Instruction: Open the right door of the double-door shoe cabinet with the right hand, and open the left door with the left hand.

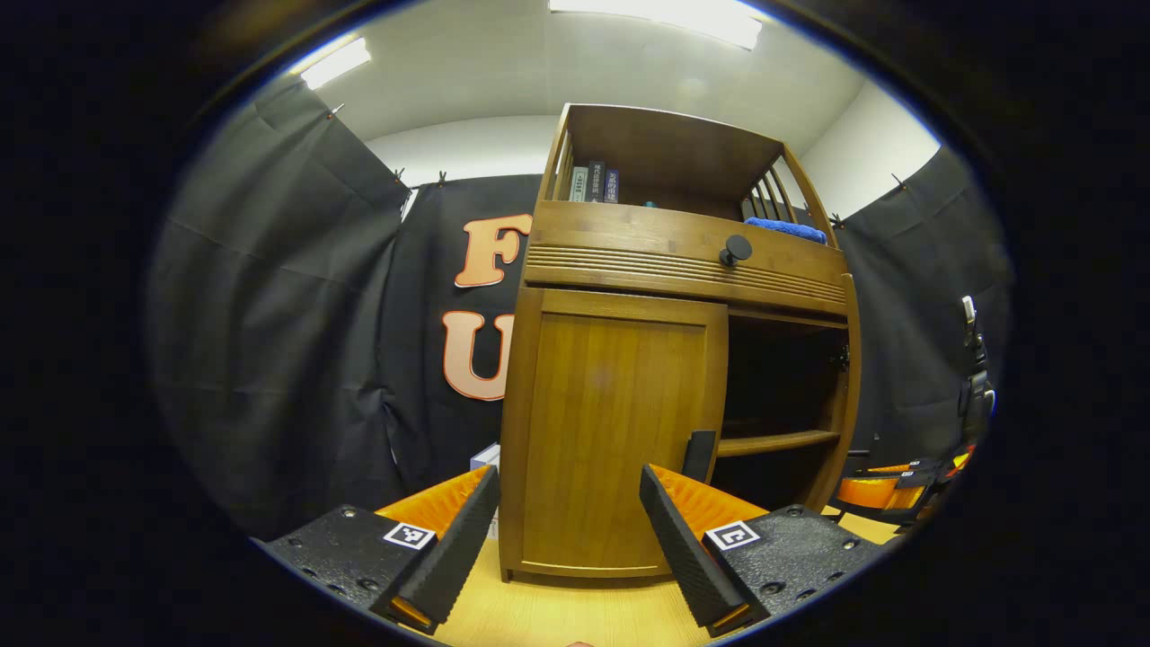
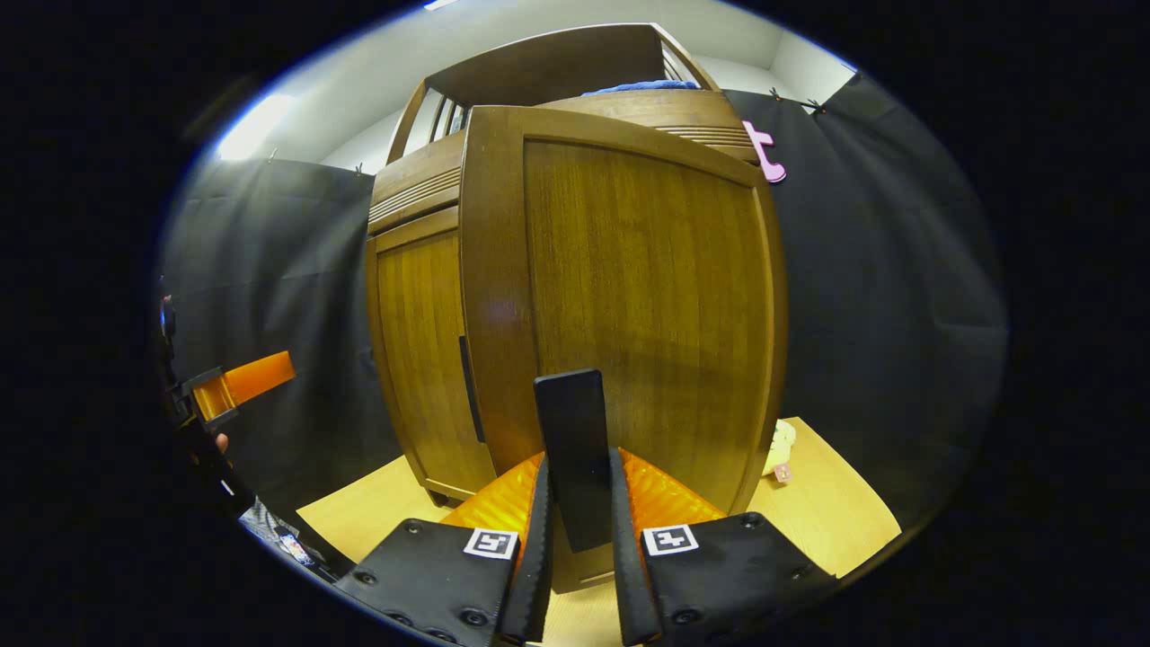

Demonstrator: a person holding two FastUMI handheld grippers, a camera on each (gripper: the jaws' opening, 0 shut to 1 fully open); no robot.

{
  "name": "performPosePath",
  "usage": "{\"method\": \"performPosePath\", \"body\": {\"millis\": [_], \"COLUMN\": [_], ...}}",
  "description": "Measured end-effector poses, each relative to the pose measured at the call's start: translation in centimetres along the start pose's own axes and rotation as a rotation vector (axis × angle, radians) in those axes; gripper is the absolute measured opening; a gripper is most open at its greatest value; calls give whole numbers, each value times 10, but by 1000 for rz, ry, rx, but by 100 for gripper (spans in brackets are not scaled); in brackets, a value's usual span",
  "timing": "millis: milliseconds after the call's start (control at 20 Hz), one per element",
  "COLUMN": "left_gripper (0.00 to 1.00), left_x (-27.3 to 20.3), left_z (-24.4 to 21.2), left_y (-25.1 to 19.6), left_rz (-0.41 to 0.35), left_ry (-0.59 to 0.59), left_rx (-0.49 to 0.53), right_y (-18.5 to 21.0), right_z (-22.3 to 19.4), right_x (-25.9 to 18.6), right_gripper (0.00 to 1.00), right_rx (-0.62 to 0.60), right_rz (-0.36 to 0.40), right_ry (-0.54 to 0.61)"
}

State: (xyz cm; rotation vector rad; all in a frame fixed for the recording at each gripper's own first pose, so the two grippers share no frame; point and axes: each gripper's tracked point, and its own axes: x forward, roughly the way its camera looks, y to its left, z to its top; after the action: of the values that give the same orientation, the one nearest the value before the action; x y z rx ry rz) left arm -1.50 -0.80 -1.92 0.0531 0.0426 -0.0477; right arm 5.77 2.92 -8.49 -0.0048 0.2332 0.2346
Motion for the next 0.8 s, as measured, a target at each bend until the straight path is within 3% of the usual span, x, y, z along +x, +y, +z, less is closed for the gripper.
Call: {"method": "performPosePath", "body": {"millis": [150, 300, 350, 700, 800], "left_gripper": [91, 94, 92, 98, 94], "left_x": [4, 6, 7, 10, 12], "left_z": [-3, -7, -7, -10, -11], "left_y": [-9, -18, -20, -27, -30], "left_rz": [-29, -53, -59, -76, -83], "left_ry": [0, 9, 10, 13, 16], "left_rx": [-1, -3, -4, 6, 7], "right_y": [-6, -11, -13, -43, -54], "right_z": [0, 0, 1, -2, 0], "right_x": [-8, -15, -17, -48, -55], "right_gripper": [37, 42, 42, 32, 32], "right_rx": [2, 5, 7, 9, -9], "right_rz": [-18, -38, -43, -89, -116], "right_ry": [0, 1, 1, 8, 12]}}
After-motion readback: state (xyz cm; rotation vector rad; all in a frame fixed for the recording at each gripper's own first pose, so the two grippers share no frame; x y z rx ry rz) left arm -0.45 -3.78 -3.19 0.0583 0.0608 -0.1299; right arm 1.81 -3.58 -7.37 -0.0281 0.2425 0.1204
